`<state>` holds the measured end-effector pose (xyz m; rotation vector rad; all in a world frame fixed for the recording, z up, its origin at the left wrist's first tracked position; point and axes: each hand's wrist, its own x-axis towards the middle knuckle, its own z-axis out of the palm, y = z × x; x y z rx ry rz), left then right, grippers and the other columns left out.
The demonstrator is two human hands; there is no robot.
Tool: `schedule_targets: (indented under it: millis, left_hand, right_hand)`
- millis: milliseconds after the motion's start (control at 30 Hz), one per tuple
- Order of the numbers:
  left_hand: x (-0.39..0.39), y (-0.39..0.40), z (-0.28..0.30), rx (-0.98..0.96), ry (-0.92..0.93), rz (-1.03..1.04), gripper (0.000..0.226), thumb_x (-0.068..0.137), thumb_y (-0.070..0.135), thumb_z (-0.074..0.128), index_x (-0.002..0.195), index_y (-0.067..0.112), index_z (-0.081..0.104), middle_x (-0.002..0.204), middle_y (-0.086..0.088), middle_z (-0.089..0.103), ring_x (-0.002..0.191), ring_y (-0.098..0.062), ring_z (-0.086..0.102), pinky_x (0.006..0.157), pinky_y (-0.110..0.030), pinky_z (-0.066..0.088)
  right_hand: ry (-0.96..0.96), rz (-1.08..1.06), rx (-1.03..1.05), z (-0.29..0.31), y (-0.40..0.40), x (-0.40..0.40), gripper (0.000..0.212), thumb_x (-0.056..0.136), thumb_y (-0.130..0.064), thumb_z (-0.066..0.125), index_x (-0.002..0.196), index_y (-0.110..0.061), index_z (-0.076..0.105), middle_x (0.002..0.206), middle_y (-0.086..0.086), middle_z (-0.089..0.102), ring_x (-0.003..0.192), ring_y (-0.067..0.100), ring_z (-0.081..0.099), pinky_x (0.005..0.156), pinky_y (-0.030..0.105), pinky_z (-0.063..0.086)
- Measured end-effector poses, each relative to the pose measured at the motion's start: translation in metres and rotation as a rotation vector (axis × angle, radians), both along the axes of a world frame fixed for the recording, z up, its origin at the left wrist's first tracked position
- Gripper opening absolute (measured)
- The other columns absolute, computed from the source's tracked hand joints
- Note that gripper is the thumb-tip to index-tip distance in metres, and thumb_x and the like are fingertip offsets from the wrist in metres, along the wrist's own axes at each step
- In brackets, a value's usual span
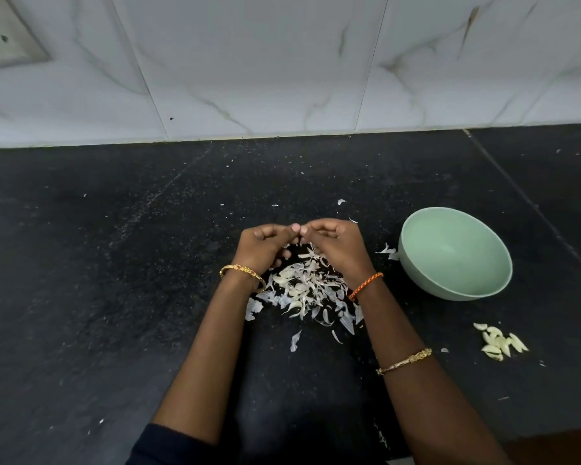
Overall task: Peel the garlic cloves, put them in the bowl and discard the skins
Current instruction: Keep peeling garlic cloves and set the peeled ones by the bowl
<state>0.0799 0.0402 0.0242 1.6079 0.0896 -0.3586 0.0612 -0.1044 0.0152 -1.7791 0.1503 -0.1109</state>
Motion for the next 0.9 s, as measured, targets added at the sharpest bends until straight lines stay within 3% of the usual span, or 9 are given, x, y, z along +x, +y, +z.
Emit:
schedule_targets:
  millis: [167,333,467,667,900]
  left_hand:
    - [-0.010,-0.002,0.004,-0.044,-0.022,-0.065,0.011,0.080,0.015,0.074,0.089,0.012,0.069,0.073,0.004,0.067,0.049,0.000,0.055,0.044,-0.012,0.041]
    - [-0.022,-0.010,-0.004,-0.007,-0.104,-0.036,0.018,0.077,0.004,0.075,0.086,0.011,0.061,0.074,-0.003,0.067,0.062,-0.012,0.063,0.055,-0.022,0.054]
    - [-0.030,-0.014,-0.007,-0.086,-0.088,-0.016,0.013,0.079,-0.002,0.071,0.082,0.009,0.063,0.061,0.003,0.069,0.058,-0.007,0.067,0.056,-0.015,0.054]
    - [-0.035,-0.017,-0.007,-0.119,-0.073,-0.013,0.007,0.081,-0.005,0.067,0.086,0.001,0.068,0.071,-0.008,0.070,0.061,-0.009,0.069,0.057,-0.015,0.055]
    - [-0.033,-0.020,-0.006,-0.101,-0.002,-0.004,0.004,0.085,-0.003,0.064,0.088,-0.005,0.066,0.063,-0.002,0.070,0.055,-0.009,0.068,0.055,-0.017,0.055]
  right_hand:
    - [0.038,-0.001,0.183,0.005,-0.005,-0.010,0.007,0.087,-0.003,0.066,0.091,-0.006,0.071,0.077,0.002,0.071,0.061,0.002,0.061,0.056,0.018,0.049]
    - [0.100,0.022,0.371,0.009,-0.007,-0.023,0.015,0.086,0.003,0.064,0.097,-0.005,0.070,0.092,0.008,0.073,0.075,0.010,0.069,0.066,0.018,0.055]
    - [0.148,-0.014,0.416,0.012,-0.012,-0.034,0.013,0.080,0.004,0.070,0.091,-0.004,0.071,0.082,0.005,0.073,0.072,0.010,0.070,0.063,0.015,0.054]
    - [0.148,-0.063,0.373,0.013,-0.017,-0.040,0.011,0.077,0.005,0.072,0.085,-0.003,0.070,0.079,0.007,0.072,0.074,0.012,0.070,0.068,0.018,0.056]
    - [0.193,-0.083,0.118,0.010,-0.008,-0.034,0.013,0.088,0.005,0.062,0.081,-0.007,0.064,0.074,0.006,0.065,0.056,0.004,0.064,0.056,0.014,0.053]
